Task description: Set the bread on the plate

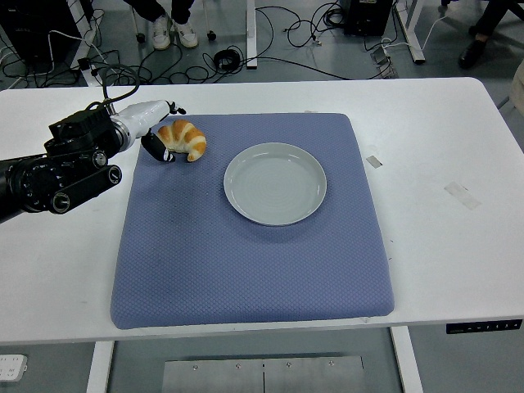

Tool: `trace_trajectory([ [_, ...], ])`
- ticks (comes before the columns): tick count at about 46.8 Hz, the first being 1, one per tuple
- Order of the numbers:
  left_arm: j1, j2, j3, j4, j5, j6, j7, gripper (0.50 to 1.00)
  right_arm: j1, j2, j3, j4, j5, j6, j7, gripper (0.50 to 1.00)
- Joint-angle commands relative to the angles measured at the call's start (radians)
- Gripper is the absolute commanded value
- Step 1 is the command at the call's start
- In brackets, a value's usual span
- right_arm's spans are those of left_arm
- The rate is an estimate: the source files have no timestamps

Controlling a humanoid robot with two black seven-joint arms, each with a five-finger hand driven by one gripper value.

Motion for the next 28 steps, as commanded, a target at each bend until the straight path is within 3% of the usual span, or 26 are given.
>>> trace_trajectory([
  [1, 0.000, 0.000, -0.001, 0.006, -0.004, -0.005, -0.001, 0.854, 0.000, 0.000, 0.000, 0.000, 0.000, 0.000, 0.000, 1.000],
  [13, -0.001, -0.006, -0.005, 0.018, -0.017, -0.031, -0.003, 0.772, 0.000, 0.000, 0.000, 0.000, 0.000, 0.000, 0.000, 1.000],
  [23, -0.001, -0.006, -0.028, 0.021, -0.020, -0.033, -0.006, 0.671, 0.000, 0.000, 0.000, 0.000, 0.000, 0.000, 0.000, 1.000],
  [28, -0.001, -0.006, -0.028, 0.023, -0.020, -0.033, -0.011, 0.648, 0.000, 0.000, 0.000, 0.000, 0.000, 0.000, 0.000, 1.000],
])
